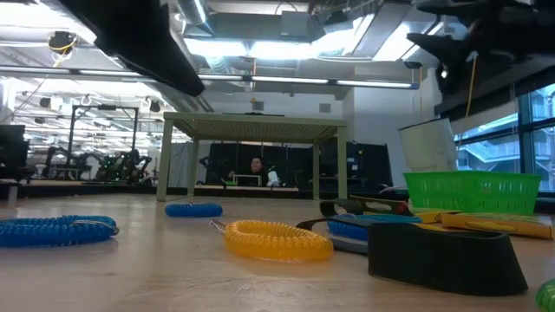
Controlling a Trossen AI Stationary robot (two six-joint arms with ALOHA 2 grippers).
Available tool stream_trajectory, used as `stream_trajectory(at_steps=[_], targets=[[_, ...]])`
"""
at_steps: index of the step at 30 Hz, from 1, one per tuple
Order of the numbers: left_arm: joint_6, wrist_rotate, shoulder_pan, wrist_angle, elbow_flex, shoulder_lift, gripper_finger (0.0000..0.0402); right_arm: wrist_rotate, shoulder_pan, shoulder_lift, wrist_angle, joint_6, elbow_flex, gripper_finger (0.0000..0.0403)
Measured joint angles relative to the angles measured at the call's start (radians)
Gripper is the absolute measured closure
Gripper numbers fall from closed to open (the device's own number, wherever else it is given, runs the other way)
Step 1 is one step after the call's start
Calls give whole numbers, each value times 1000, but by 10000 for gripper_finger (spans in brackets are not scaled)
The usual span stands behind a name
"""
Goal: Pick & Place Office Desk Supplies
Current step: Put the crayon box into the green bin
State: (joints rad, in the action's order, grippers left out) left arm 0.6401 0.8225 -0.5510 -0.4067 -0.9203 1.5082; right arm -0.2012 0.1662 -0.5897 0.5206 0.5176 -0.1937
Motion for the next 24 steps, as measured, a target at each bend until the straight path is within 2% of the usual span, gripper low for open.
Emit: stream_trajectory(at_steps=[6, 13, 18, 24], targets=[[-97, -80, 52, 0, 0, 0, 253, -29, 71, -277, -140, -25, -166, 209], [-164, -92, 92, 0, 0, -1, 254, -119, 160, -607, -516, -16, -461, 209], [-163, -92, 94, -8, 0, -1, 254, -125, 205, -804, -724, -16, -641, 209], [-129, -96, 93, -23, 0, -1, 254, -121, 247, -978, -783, -26, -760, 209]])
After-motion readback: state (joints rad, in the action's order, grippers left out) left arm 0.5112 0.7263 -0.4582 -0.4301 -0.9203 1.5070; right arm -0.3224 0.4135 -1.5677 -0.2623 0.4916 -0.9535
